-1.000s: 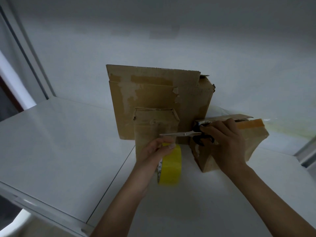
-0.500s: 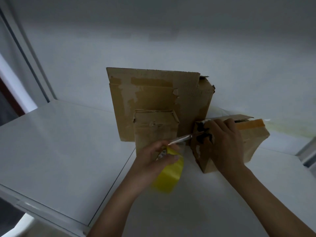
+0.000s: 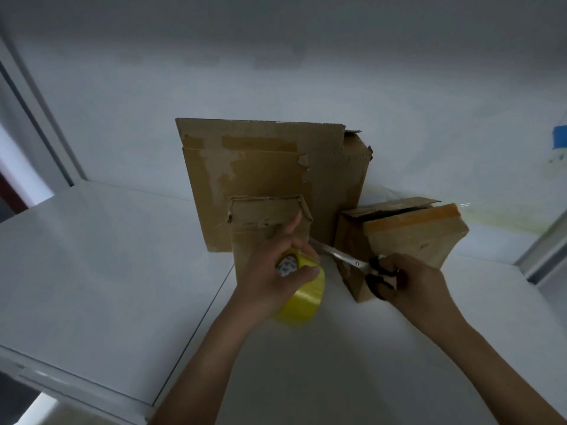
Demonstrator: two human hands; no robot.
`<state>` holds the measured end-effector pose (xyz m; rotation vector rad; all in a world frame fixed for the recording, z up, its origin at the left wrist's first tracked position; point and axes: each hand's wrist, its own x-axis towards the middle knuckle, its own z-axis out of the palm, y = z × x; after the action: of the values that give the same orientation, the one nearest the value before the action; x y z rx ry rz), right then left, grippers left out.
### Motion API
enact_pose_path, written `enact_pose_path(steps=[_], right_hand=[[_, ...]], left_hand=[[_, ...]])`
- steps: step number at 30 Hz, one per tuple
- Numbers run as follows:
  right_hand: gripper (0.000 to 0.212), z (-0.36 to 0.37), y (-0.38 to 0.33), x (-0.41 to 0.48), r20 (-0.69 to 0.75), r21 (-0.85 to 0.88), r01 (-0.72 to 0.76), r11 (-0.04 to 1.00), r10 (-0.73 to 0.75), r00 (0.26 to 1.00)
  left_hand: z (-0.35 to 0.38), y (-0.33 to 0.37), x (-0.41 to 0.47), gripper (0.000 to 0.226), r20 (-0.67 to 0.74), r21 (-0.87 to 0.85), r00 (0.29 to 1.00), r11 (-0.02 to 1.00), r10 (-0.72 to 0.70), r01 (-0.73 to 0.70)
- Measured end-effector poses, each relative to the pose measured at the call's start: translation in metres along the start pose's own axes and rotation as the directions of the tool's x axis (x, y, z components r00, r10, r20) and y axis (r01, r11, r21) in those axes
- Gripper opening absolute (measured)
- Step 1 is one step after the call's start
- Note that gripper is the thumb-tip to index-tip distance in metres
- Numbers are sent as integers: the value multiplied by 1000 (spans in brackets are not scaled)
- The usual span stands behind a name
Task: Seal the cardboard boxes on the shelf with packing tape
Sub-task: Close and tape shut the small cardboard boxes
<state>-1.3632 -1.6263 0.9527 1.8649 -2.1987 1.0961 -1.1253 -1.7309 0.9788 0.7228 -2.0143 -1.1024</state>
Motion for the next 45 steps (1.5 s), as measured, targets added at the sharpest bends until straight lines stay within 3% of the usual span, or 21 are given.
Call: enact_pose_path(steps=[3, 6, 10, 13, 16, 20, 23, 26, 28, 32, 35, 41, 45], right_hand=[[21, 7, 7, -13, 213, 34, -155, 987, 144, 966], [8, 13, 13, -24, 471, -118, -332, 936, 347, 811], [2, 26, 20, -38, 488, -256, -354, 899, 437, 756], [12, 34, 19, -45, 544, -447, -188, 875, 432, 719], [17, 40, 18, -46, 572, -513, -102, 852, 428, 699], [30, 45, 20, -42, 579, -474, -176, 863, 456, 676], [23, 44, 19, -36, 589, -470, -186, 863, 463, 662], [16, 45, 16, -27, 541, -328, -315, 891, 450, 711], [24, 49, 6, -16, 490, -170, -391, 905, 421, 763], [47, 62, -18, 13, 450, 37, -369, 929, 314, 836], [64, 70, -32, 32, 450, 209, -337, 918, 215, 867], [86, 92, -47, 64, 576, 427, -412, 805, 109, 810], [114, 105, -43, 73, 610, 541, -478, 692, 68, 789]], left_hand=[[1, -13, 1, 24, -5, 100, 995, 990, 99, -98], [4, -23, 1, 25, 19, 249, 982, 950, 191, -189], [13, -31, -3, 28, -5, 308, 971, 924, 239, -226], [18, -38, -7, 26, -7, 283, 971, 932, 240, -229], [21, -52, -11, 27, 0, 294, 976, 933, 217, -208], [17, -58, -27, 42, -105, 149, 994, 988, 40, -24], [7, -46, -40, 31, -227, -26, 974, 1000, -5, -1], [-4, -39, -48, 30, -362, -108, 932, 994, -12, -29], [-10, -38, -52, 34, -421, -147, 905, 989, -52, -12], [-17, -42, -58, 30, -506, -156, 857, 988, -101, 25], [-17, -46, -60, 11, -434, -276, 866, 952, -247, 133], [-17, -54, -64, 14, -359, -386, 854, 893, -378, 233], [-24, -57, -67, 18, -317, -394, 846, 871, -429, 294]])
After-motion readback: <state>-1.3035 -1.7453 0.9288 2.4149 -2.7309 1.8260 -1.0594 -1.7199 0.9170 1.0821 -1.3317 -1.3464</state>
